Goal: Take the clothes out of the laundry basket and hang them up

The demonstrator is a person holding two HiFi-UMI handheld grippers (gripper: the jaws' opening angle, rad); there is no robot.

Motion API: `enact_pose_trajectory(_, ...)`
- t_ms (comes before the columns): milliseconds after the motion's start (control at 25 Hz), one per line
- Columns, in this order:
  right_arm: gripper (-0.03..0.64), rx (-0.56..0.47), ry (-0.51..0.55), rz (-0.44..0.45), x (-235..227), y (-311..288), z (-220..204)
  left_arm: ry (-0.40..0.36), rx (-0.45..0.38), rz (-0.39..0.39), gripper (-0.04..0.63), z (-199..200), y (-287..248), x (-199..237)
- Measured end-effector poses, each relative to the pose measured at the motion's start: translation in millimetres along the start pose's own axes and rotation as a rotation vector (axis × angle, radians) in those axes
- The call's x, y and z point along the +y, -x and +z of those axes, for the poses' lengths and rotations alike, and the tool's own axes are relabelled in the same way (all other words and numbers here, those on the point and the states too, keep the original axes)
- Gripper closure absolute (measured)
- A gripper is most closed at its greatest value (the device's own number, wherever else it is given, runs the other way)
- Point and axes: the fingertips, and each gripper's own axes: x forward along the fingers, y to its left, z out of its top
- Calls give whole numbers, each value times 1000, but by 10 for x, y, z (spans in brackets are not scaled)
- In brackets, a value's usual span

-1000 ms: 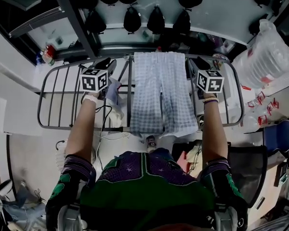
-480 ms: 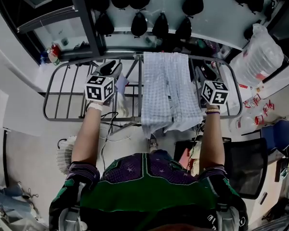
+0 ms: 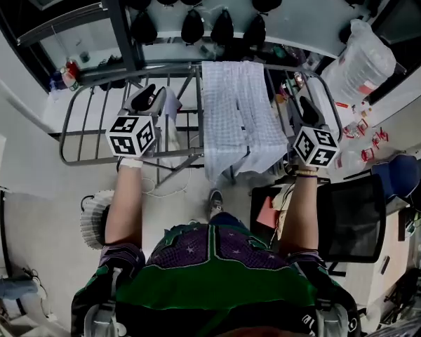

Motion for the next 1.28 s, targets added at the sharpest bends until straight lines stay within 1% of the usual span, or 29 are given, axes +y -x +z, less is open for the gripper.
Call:
enact_pose_trajectory(240, 471, -57, -5, -5, 70, 484, 192, -21, -67, 0, 468, 274, 422, -298)
enact_pose_trajectory(400, 469, -77, -21, 34, 180, 693, 267, -23, -97, -10, 468, 411, 604, -556)
enact_pose_trajectory(560, 470, -96, 1, 69, 245, 882, 305, -32, -114, -3, 468, 444, 738, -871)
enact_pose_trajectory(720, 471, -131, 1, 101, 286, 1109, 384, -44, -118, 34, 468, 400, 968, -1119)
enact_pose_trajectory(920, 471, -165, 3, 139, 223, 1445, 396, -39, -145, 80, 474, 355, 1198, -1473)
enact_pose_trajectory(1000, 471, -179, -2, 146, 178, 1557, 405, -49, -151, 95, 494, 364, 1242, -1605)
enact_pose_trajectory(1160, 476, -184, -9, 167, 97, 1722, 388, -73, -150, 100, 548, 391, 1295, -1868)
enact_pose_trajectory(1280, 505, -195, -17, 170, 46, 1827, 376, -81, -165, 113, 572, 423, 1358, -1990)
